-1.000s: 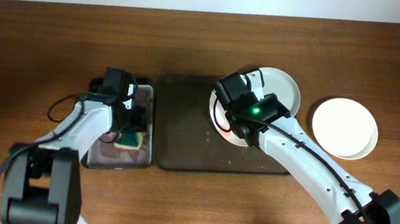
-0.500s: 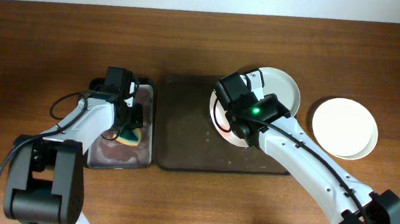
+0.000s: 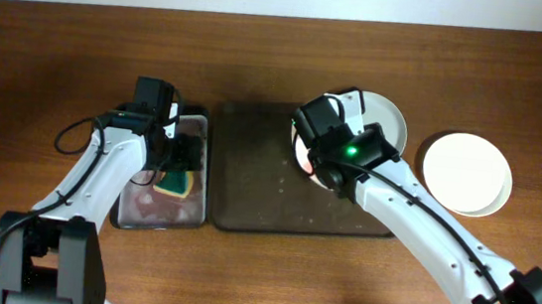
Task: Clean dirty plates on tray and stack at the side
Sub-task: 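Carry the plate right and set it on the plate stack, then move the right gripper to the last white plate and grip its rim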
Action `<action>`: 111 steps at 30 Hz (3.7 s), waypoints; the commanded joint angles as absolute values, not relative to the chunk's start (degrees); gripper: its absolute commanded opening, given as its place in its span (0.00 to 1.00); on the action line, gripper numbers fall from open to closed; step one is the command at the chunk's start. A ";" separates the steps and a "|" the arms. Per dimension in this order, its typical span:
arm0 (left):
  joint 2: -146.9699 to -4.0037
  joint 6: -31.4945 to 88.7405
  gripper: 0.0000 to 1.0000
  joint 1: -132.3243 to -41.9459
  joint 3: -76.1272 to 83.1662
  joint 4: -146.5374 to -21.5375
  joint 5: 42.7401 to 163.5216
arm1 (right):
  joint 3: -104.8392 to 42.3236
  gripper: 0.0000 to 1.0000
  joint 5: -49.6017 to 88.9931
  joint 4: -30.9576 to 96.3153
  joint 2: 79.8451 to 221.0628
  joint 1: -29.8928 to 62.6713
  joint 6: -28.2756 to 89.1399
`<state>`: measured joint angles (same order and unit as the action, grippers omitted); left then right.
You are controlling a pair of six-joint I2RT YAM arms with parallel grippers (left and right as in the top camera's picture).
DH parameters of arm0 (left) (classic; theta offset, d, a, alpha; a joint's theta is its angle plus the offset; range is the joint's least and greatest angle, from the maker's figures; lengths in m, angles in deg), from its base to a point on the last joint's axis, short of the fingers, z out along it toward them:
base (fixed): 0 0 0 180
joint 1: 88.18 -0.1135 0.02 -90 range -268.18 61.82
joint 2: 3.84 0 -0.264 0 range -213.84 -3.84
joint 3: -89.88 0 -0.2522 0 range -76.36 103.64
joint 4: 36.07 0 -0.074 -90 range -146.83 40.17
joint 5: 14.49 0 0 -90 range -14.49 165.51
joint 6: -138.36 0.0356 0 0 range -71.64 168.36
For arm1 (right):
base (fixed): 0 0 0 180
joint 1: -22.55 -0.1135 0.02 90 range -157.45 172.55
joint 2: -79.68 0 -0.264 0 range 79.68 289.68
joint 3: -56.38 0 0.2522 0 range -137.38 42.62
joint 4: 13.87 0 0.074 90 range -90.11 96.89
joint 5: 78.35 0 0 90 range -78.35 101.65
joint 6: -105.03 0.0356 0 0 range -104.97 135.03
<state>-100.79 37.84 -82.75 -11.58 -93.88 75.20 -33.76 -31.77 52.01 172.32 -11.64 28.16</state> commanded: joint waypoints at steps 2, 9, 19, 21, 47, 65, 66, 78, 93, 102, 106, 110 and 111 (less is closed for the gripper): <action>-99.87 37.70 0.97 -82.99 -10.73 -94.47 76.18 | -35.73 0.04 -42.13 52.43 168.89 -16.65 28.79; -99.87 37.73 1.00 -82.99 -10.73 -94.47 76.16 | -35.73 0.04 -64.84 51.53 168.87 -28.19 28.81; -99.87 37.73 1.00 -82.99 -10.73 -94.47 76.18 | -35.73 0.04 -39.33 51.60 168.85 -19.12 38.28; -99.87 37.73 1.00 -82.99 -10.73 -94.50 76.18 | -35.73 0.04 -30.37 51.62 168.85 -13.13 40.05; -99.87 37.73 0.98 -82.99 -10.73 -94.52 76.16 | -31.40 0.21 14.00 52.23 176.72 53.99 40.84; -99.87 37.73 0.98 -82.99 -10.73 -94.54 76.16 | -31.40 0.79 25.04 37.54 176.82 36.31 24.88; -99.87 37.73 0.98 -82.99 -10.73 -94.54 76.18 | -31.40 0.76 22.70 35.84 177.09 33.47 22.61; -99.87 37.73 0.98 -82.99 -10.73 -94.71 76.16 | -31.40 0.61 16.30 26.55 189.68 26.52 22.37; -99.87 37.73 0.97 -82.99 -10.73 -94.74 76.16 | -31.42 0.04 24.91 29.26 192.54 26.52 22.76; -99.87 37.73 0.98 -82.99 -10.73 -94.67 76.16 | -31.42 0.04 33.98 44.56 190.53 21.95 26.10; -99.87 37.73 0.98 -82.99 -10.73 -94.71 76.18 | -31.42 0.12 33.94 44.95 190.57 18.67 30.26; -99.87 37.73 0.98 -82.99 -10.73 -94.71 76.18 | -31.42 0.19 33.56 44.91 190.64 15.81 30.83; -99.87 37.70 0.98 -82.99 -10.73 -94.71 76.18 | -31.42 0.21 32.71 44.89 190.64 14.98 30.80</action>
